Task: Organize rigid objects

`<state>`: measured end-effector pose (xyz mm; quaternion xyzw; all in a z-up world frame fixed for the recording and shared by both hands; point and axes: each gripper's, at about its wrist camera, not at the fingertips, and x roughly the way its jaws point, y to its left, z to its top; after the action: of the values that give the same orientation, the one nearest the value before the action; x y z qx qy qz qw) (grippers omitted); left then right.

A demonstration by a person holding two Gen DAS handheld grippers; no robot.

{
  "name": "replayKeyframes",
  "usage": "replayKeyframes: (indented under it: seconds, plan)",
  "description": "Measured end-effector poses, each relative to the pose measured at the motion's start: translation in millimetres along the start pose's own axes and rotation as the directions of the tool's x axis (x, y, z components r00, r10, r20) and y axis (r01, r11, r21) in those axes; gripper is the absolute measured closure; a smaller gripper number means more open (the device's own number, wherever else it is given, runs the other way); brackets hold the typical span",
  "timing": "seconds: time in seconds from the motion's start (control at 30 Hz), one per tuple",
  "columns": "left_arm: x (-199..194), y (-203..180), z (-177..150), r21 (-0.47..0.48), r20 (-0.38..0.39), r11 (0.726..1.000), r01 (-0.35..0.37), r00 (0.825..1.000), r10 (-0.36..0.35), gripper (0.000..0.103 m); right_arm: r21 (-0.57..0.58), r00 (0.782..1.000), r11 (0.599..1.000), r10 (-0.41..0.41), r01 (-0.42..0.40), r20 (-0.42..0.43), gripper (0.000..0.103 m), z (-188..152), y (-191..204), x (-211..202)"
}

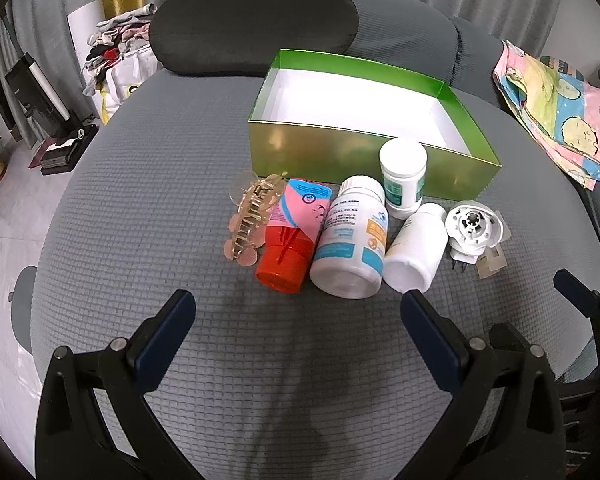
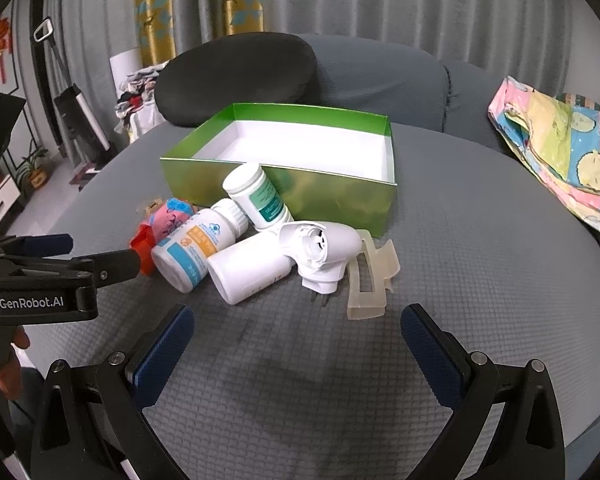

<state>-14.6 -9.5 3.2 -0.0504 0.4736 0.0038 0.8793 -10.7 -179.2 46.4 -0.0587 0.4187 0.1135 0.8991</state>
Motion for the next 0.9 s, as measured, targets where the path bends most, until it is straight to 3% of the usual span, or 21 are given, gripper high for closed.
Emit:
replayKeyframes:
  seconds: [0.53,0.73,0.9]
  plan:
    - [6,-10,0,0.011,-0.019,0.999,0.050,0.999,-0.050,0.001,-0.005,0.997,0.997,0.080,-0.080,-0.014,0.000,-3,2,7]
    - [9,-9,-1,-0.010,-0.045,0.986,0.169,0.985,-0.169,0.001,0.035,0.977,0.977,0.211,-0.210,-0.032,0.000,-9,-2,15]
    - [14,-12,-6,-0.021,-0.059,0.980,0.199,0.978,-0.200,0.001,0.076,0.953,0.952,0.301,-0.297,-0.040,0.000,-18,-6,26]
